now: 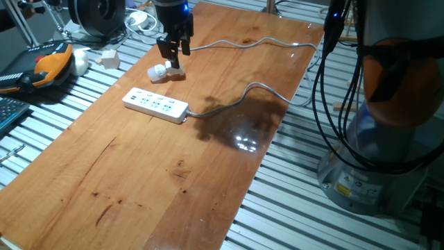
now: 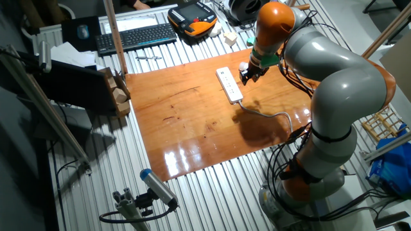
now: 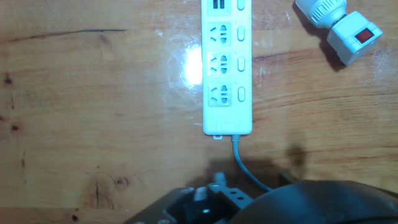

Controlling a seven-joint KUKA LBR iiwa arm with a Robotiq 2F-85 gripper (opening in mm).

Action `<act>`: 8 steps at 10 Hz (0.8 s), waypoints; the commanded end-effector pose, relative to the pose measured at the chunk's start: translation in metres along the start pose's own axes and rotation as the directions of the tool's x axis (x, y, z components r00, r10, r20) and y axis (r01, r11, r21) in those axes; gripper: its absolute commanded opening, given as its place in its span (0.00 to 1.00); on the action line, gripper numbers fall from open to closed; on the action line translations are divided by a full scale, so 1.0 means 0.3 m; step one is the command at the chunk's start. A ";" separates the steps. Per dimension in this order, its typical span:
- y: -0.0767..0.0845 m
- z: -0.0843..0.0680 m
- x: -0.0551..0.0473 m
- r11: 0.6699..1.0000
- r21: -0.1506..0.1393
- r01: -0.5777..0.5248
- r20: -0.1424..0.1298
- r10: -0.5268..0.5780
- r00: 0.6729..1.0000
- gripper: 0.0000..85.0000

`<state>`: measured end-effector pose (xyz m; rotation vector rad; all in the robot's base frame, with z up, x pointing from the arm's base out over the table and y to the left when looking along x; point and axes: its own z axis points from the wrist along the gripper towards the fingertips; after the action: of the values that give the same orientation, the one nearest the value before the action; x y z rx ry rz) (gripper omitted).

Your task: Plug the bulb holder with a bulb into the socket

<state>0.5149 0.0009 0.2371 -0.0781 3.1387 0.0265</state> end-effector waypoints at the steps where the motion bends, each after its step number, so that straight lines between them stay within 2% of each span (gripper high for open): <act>1: 0.000 0.001 0.000 1.000 0.000 0.000 0.002 0.000 1.000 0.00; 8: -0.003 0.020 -0.012 0.999 0.014 0.032 0.015 -0.032 0.999 0.00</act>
<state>0.5186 0.0003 0.2308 -0.1284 3.1217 0.0066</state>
